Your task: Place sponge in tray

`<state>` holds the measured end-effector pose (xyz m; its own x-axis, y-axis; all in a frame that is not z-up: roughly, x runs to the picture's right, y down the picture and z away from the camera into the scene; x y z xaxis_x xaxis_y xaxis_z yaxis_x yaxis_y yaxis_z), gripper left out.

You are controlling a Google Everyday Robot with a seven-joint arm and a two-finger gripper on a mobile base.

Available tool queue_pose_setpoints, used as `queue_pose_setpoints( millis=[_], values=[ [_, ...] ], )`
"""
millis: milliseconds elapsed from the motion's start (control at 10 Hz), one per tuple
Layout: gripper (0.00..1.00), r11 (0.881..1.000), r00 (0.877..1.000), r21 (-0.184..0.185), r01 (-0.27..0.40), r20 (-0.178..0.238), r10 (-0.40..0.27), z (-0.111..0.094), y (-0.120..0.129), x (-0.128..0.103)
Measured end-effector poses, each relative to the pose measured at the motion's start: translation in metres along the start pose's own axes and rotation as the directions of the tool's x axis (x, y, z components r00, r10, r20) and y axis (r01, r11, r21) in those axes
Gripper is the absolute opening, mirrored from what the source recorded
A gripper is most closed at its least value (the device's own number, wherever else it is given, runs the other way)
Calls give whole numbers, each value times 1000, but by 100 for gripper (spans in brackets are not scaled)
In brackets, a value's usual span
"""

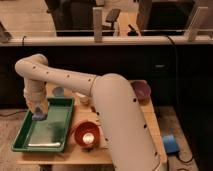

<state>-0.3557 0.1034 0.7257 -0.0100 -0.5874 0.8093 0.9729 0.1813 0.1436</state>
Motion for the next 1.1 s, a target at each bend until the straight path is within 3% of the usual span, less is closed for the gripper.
queue_pose_setpoints(
  millis=[300,1100],
  values=[
    [78,1000,1000,1,-3,-5,3,0,1,0],
    [80,1000,1000,4,8,-4,-8,-2,4,1]
  ],
)
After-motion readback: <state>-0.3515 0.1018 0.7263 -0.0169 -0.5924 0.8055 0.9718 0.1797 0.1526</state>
